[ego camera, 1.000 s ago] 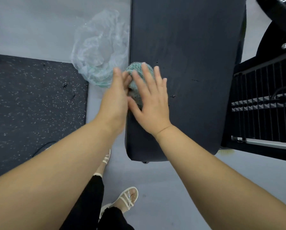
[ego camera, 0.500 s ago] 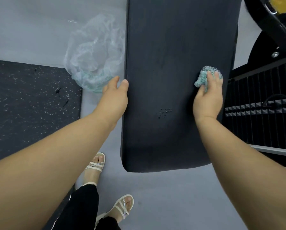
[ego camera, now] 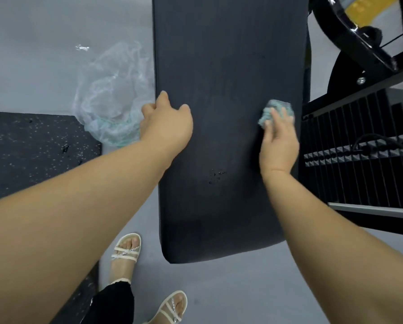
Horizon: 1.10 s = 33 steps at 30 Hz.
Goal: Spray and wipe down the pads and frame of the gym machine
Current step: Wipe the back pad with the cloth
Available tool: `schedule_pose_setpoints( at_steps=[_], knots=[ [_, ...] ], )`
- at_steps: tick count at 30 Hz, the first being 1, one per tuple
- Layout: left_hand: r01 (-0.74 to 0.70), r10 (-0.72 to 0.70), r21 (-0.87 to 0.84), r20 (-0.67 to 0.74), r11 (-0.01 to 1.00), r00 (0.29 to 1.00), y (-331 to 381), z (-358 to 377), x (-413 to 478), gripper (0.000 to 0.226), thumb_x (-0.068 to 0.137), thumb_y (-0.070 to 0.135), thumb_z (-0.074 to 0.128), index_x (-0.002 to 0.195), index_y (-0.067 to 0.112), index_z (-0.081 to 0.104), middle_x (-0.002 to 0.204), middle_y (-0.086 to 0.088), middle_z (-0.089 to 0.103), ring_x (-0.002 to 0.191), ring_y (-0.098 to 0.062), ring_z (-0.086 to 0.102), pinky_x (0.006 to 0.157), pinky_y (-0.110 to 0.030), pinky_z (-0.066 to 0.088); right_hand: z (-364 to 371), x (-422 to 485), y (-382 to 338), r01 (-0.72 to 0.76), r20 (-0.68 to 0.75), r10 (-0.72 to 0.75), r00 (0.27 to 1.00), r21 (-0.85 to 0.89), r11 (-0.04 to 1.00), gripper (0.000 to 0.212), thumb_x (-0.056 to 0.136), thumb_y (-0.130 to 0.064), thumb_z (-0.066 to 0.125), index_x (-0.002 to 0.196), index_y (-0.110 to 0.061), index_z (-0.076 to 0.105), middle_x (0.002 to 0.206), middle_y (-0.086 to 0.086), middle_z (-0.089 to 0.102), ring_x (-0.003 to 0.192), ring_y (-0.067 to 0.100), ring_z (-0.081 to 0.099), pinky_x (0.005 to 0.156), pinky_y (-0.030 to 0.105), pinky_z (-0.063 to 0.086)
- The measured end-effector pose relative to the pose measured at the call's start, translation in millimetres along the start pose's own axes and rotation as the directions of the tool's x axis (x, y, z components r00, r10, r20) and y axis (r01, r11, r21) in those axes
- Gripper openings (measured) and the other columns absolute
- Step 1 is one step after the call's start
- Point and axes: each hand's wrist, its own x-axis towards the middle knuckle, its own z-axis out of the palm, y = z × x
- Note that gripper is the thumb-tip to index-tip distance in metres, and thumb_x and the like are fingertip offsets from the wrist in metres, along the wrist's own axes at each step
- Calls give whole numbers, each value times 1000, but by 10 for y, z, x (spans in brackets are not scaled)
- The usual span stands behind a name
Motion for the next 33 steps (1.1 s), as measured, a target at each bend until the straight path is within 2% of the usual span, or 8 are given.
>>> schedule_pose_setpoints(
  at_steps=[4,8,12,17,20,24,28,33],
  knots=[
    [-150,156,157,-26,976,987,-286,-119,25,59,94,18,46,147,31,23,140,-2,37,107,-25,54,91,-32,42,276,122,-417,-301,-165,313,935,96,949,35,98,-24,43,132,-21,53,145,-2,43,136,14,34,107,23,25],
    [-133,137,61,-63,989,989,-388,-163,92,70,83,19,69,141,28,31,122,6,55,103,-21,60,87,-34,45,705,-326,-1090,242,-75,-235,969,105,965,32,86,-22,59,117,-16,66,130,7,58,124,28,50,104,35,34],
    [-100,106,125,-43,987,993,-315,-166,176,68,81,20,72,139,23,37,130,-5,52,111,-27,56,93,-41,46,586,-197,-875,701,122,-712,692,122,703,29,87,-17,52,109,-13,70,122,12,63,113,32,59,99,36,41],
    [-28,44,226,-68,974,997,-78,22,180,79,82,34,70,142,14,24,141,-8,25,122,-32,42,98,-43,41,100,399,-100,125,7,-125,992,21,992,32,95,-23,50,125,-20,60,139,0,51,130,19,44,102,9,25],
    [45,-28,145,-115,988,993,-15,55,265,76,79,32,74,136,14,28,139,-7,29,123,-33,39,95,-45,43,215,514,-301,-262,-135,278,951,124,957,36,98,-19,46,133,-18,52,145,0,43,136,15,34,99,6,17],
    [39,-30,99,-95,994,995,-94,16,366,76,70,32,81,128,18,34,134,-6,36,115,-33,48,88,-47,47,668,189,-1107,193,-35,-191,981,93,977,35,91,-16,54,126,-17,59,140,4,49,132,26,41,103,27,27],
    [66,-63,50,-66,997,996,-85,-28,456,73,64,29,85,118,17,38,128,-6,41,108,-32,52,87,-50,49,612,286,-1009,717,120,-728,675,129,685,30,87,-18,53,112,-16,69,126,9,61,113,30,59,94,30,40],
    [72,-64,97,-87,993,994,-72,-21,433,68,68,31,83,117,17,39,128,-5,41,107,-32,52,77,-42,45,86,947,-81,145,4,-146,989,49,988,35,95,-22,49,129,-21,56,141,-1,48,127,18,46,105,14,29]
  ],
)
